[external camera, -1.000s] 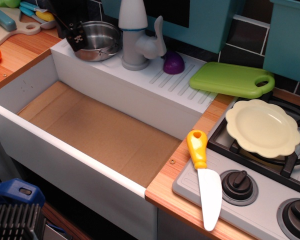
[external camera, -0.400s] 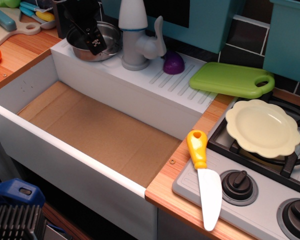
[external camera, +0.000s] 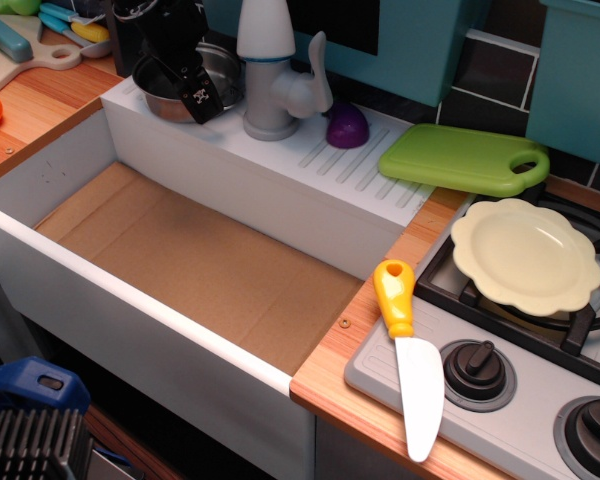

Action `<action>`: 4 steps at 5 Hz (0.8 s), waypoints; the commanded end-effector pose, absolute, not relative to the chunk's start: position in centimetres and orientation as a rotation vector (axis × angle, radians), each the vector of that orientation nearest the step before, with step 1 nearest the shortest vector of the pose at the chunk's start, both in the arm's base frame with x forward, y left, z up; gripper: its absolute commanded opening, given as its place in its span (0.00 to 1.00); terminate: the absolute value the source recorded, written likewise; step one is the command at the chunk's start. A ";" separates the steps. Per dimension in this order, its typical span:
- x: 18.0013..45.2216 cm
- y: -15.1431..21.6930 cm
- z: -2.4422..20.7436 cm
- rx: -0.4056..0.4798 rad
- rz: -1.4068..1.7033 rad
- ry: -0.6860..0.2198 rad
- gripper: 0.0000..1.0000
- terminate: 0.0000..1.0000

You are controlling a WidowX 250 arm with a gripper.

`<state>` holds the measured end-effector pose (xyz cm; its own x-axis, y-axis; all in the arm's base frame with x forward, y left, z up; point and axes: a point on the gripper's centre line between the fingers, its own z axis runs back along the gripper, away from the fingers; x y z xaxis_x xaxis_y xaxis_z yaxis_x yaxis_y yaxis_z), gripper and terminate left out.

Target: Put pot or pan in sink

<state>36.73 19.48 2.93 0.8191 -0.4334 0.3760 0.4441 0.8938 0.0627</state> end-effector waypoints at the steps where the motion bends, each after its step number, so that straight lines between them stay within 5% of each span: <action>1: 37.3 20.0 4.8 0.004 -0.440 -0.429 1.00 0.00; 3: 36.9 19.8 3.3 -0.051 -0.412 -0.422 1.00 0.00; 4: 37.0 19.8 2.8 -0.068 -0.397 -0.402 0.00 0.00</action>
